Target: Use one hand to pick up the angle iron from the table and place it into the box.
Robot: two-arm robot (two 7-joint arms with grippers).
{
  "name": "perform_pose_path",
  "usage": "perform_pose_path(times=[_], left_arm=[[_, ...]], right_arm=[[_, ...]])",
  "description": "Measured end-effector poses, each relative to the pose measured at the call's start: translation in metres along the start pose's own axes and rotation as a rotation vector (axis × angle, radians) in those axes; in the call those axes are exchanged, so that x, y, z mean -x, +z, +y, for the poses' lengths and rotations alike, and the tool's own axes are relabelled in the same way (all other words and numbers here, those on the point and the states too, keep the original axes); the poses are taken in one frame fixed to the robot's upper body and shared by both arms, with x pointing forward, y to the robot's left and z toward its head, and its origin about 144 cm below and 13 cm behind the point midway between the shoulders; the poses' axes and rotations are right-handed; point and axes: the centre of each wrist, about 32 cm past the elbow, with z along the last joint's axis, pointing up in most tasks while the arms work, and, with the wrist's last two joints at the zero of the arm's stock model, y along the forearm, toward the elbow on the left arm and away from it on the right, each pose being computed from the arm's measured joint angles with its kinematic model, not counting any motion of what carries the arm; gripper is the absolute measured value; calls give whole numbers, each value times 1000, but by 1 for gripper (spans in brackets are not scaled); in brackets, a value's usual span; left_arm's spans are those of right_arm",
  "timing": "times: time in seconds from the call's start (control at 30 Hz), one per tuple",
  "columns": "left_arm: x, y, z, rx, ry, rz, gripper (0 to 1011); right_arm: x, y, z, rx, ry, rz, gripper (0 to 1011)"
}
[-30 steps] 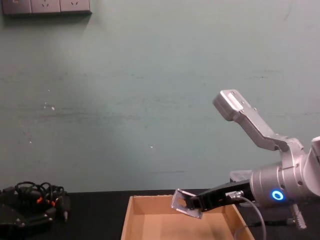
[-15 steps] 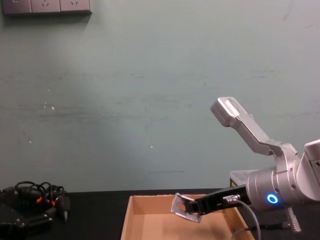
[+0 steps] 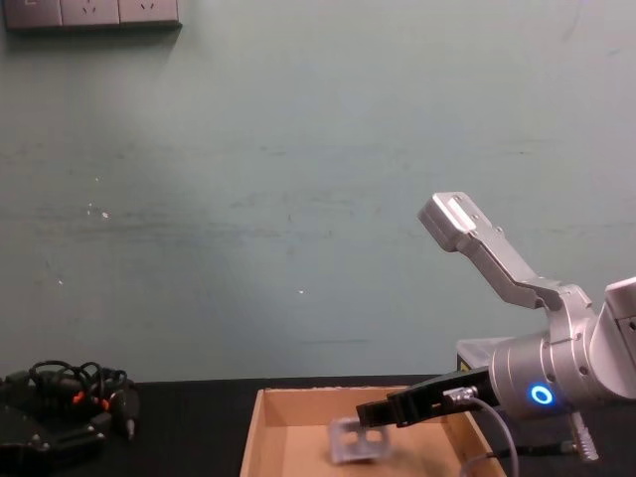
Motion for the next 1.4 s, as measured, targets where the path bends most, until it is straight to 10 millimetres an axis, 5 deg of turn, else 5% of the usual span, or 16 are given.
perform_pose_path(times=[0.63,1.0,1.4], left_arm=[[0,0,0,0,0,0,1011],[0,0,0,0,0,0,1011],[0,0,0,0,0,0,1011]], right_arm=[[0,0,0,1,0,0,997],[0,0,-21,-47,-4,-42,1003],[3,-9,-89,-81,61,-78,1003]])
